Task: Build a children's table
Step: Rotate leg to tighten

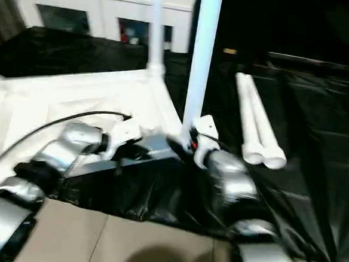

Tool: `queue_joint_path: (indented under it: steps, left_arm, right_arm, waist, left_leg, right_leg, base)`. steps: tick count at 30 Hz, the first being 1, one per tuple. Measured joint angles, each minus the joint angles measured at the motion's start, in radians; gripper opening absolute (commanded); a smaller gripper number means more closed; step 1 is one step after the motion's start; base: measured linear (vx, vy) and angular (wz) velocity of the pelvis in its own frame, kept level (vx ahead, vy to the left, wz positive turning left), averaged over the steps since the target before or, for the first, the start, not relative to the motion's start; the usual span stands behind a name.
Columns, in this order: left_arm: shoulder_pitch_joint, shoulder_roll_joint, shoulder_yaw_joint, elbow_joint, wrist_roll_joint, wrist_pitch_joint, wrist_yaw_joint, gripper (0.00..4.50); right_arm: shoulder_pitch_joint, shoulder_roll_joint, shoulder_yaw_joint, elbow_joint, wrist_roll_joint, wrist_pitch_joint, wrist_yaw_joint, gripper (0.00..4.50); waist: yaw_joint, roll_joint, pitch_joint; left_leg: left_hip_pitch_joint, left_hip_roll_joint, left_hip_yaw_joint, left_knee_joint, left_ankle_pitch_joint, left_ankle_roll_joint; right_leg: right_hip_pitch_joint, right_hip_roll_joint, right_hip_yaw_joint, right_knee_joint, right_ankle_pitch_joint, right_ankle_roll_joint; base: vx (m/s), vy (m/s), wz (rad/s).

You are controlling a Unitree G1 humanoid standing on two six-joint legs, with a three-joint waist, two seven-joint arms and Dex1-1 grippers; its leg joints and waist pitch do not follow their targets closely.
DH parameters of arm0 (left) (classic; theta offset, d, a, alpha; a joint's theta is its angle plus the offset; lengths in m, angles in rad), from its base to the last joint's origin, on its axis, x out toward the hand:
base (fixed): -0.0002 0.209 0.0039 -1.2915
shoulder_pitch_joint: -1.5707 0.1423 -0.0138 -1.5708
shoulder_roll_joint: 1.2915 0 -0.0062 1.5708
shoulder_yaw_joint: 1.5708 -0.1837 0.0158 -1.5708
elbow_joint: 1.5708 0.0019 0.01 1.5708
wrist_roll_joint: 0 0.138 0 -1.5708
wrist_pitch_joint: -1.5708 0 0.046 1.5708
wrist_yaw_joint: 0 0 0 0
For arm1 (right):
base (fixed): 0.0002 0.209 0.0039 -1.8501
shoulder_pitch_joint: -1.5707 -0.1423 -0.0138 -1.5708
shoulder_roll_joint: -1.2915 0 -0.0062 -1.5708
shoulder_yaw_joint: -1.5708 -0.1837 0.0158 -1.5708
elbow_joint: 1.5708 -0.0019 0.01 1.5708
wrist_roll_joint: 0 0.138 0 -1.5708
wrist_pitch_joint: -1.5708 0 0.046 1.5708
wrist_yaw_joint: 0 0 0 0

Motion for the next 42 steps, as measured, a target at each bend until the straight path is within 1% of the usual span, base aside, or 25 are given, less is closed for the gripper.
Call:
queue_joint_path:
  steps: [4, 6, 8, 11, 12, 14, 16, 22, 28, 30, 32, 34, 35, 36, 38, 40, 41, 42]
  left_arm:
    - [0.003, 0.04, -0.01, -0.006, -0.011, -0.049, -0.092, 0.0]
    - [0.003, 0.053, -0.013, -0.006, -0.011, -0.066, -0.121, 0.0]
    - [0.004, 0.064, -0.015, -0.007, -0.012, -0.077, -0.145, 0.0]
    - [0.008, 0.079, -0.017, -0.015, -0.016, -0.084, -0.177, 0.0]
    - [0.01, 0.084, -0.018, -0.019, -0.017, -0.087, -0.187, 0.0]
    - [0.013, 0.095, -0.023, -0.02, -0.024, -0.099, -0.21, 0.0]
    - [0.015, 0.103, -0.028, -0.025, -0.026, -0.109, -0.23, 0.0]
    - [0.016, 0.113, -0.031, -0.025, -0.026, -0.128, -0.251, 0.0]
    - [0.016, 0.112, -0.036, -0.025, -0.026, -0.132, -0.254, 0.0]
    - [0.015, 0.107, -0.036, -0.025, -0.026, -0.127, -0.244, 0.0]
    - [0.016, 0.1, -0.035, -0.025, -0.023, -0.107, -0.217, 0.0]
    - [0.015, 0.082, -0.023, -0.019, -0.009, -0.075, -0.161, 0.0]
    - [0.011, 0.063, -0.017, -0.009, 0.0, -0.046, -0.119, 0.0]
    - [0.009, 0.054, -0.016, -0.005, 0.005, -0.031, -0.098, 0.0]
    - [0.004, 0.016, -0.013, -0.002, 0.015, 0.011, -0.028, 0.0]
    - [0.003, -0.015, -0.006, 0.006, 0.016, 0.037, 0.024, 0.0]
    - [0.002, -0.031, -0.004, 0.007, 0.017, 0.055, 0.059, 0.0]
    - [0.001, -0.04, -0.001, 0.008, 0.02, 0.065, 0.08, 0.0]
  right_arm:
    - [0.019, -0.079, 0.055, -0.063, 0.016, 0.023, 0.223, 3.92]
    - [0.019, -0.092, 0.063, -0.07, 0.019, 0.029, 0.289, 3.92]
    - [0.019, -0.108, 0.081, -0.075, 0.021, 0.031, 0.341, 3.92]
    - [0.022, -0.124, 0.1, -0.086, 0.02, 0.033, 0.399, 3.92]
    - [0.025, -0.129, 0.103, -0.091, 0.021, 0.033, 0.413, 3.92]
    - [0.027, -0.141, 0.12, -0.103, 0.02, 0.033, 0.445, 3.68]
    - [0.028, -0.151, 0.134, -0.11, 0.02, 0.034, 0.468, 3.61]
    - [0.028, -0.152, 0.135, -0.112, 0.02, 0.037, 0.485, 2.92]
    - [0.053, -0.146, 0.134, -0.15, 0.026, 0.056, 0.478, 2.78]
    - [0.064, -0.143, 0.13, -0.17, 0.027, 0.071, 0.461, 2.76]
    - [0.085, -0.13, 0.109, -0.183, 0.03, 0.079, 0.412, 2.75]
    - [0.093, -0.103, 0.084, -0.176, 0.023, 0.079, 0.314, 2.75]
    - [0.093, -0.077, 0.063, -0.165, 0.012, 0.077, 0.229, 2.75]
    - [0.092, -0.061, 0.051, -0.154, 0.009, 0.077, 0.182, 2.75]
    - [0.085, -0.015, 0.008, -0.124, 0.005, 0.078, 0.022, 2.74]
    - [0.07, 0.015, -0.015, -0.095, -0.002, 0.077, -0.083, 2.74]
    - [0.056, 0.032, -0.025, -0.076, -0.004, 0.081, -0.148, 2.74]
    - [0.046, 0.046, -0.031, -0.065, -0.006, 0.085, -0.191, 2.74]
  waist:
    - [0.015, 0.002, 0.0]
    - [0.023, 0.002, 0.0]
    - [0.027, 0.002, 0.0]
    - [0.028, 0.002, 0.0]
    - [0.028, 0.002, 0.0]
    - [0.028, 0.002, 0.0]
    - [0.028, 0.002, 0.0]
    - [0.028, 0.002, 0.0]
    - [0.029, 0.002, 0.0]
    - [0.03, 0.001, 0.0]
    - [0.031, 0.001, -0.001]
    - [0.028, 0.001, -0.001]
    - [0.025, 0.001, -0.001]
    - [0.023, 0.0, -0.001]
    - [0.014, 0.001, -0.001]
    - [0.006, 0.001, -0.001]
    - [-0.002, 0.002, -0.002]
    - [-0.004, 0.002, -0.002]
  left_leg:
    - [-0.002, 0.002, 0.0, 0.0, 0.003, 0.005]
    - [-0.003, 0.002, 0.0, 0.0, 0.003, 0.006]
    - [-0.002, 0.002, 0.0, 0.001, 0.003, 0.005]
    - [-0.002, 0.002, 0.0, 0.001, 0.003, 0.004]
    - [-0.002, 0.002, 0.0, 0.001, 0.002, 0.004]
    - [-0.002, 0.001, 0.0, 0.002, 0.002, 0.004]
    - [-0.002, 0.002, 0.0, 0.002, 0.002, 0.004]
    - [-0.002, 0.001, 0.0, 0.002, 0.002, 0.004]
    - [-0.002, 0.001, 0.0, 0.002, 0.002, 0.004]
    - [-0.002, 0.001, 0.0, 0.002, 0.002, 0.004]
    - [0.0, 0.001, 0.0, 0.002, 0.001, 0.002]
    - [0.004, 0.0, 0.0, 0.002, 0.0, -0.001]
    - [0.007, -0.001, 0.0, 0.002, 0.0, -0.001]
    - [0.008, -0.001, 0.0, 0.002, 0.0, -0.001]
    - [0.008, -0.002, -0.002, 0.002, 0.0, -0.001]
    - [0.007, -0.002, -0.003, 0.002, 0.0, -0.001]
    - [0.007, -0.001, -0.004, 0.001, 0.0, -0.001]
    - [0.007, -0.002, -0.004, 0.002, 0.0, -0.001]
  right_leg:
    - [-0.004, 0.0, -0.001, 0.009, -0.009, 0.0]
    - [-0.005, 0.0, 0.0, 0.011, -0.01, 0.0]
    - [-0.005, 0.0, 0.0, 0.012, -0.011, 0.0]
    - [-0.005, 0.0, 0.0, 0.013, -0.011, 0.0]
    - [-0.005, 0.0, 0.0, 0.013, -0.011, 0.0]
    - [-0.005, 0.0, 0.0, 0.013, -0.011, 0.0]
    - [-0.005, 0.0, 0.0, 0.013, -0.011, 0.001]
    - [-0.005, 0.0, 0.0, 0.013, -0.011, 0.001]
    - [-0.005, 0.0, 0.0, 0.013, -0.011, 0.001]
    - [-0.004, 0.0, 0.0, 0.013, -0.011, 0.001]
    - [-0.003, 0.0, 0.001, 0.013, -0.011, 0.001]
    - [0.0, -0.001, 0.002, 0.013, -0.012, 0.004]
    - [0.003, -0.001, 0.003, 0.013, -0.015, 0.008]
    - [0.003, -0.001, 0.003, 0.012, -0.015, 0.008]
    - [0.003, -0.001, 0.003, 0.007, -0.015, 0.009]
    - [0.006, -0.001, 0.001, 0.001, -0.015, 0.009]
    - [0.007, -0.001, -0.001, -0.004, -0.015, 0.009]
    - [0.008, -0.002, -0.001, -0.006, -0.015, 0.009]
  base:
    - [0.0, 0.0, 0.0]
    - [0.0, 0.0, 0.0]
    - [0.0, 0.0, 0.0]
    - [0.0, 0.0, 0.0]
    - [0.0, 0.0, 0.0]
    - [0.0, 0.0, 0.0]
    - [0.0, 0.0, 0.0]
    - [0.0, 0.0, 0.0]
    - [0.0, 0.0, 0.0]
    - [0.0, 0.0, 0.0]
    - [0.0, 0.0, 0.0]
    - [0.0, 0.0, 0.0]
    - [0.0, 0.0, 0.0]
    - [0.0, 0.0, 0.0]
    - [0.0, 0.0, 0.0]
    - [0.0, 0.0, 0.0]
    - [0.0, 0.0, 0.0]
    - [0.0, 0.0, 0.0]
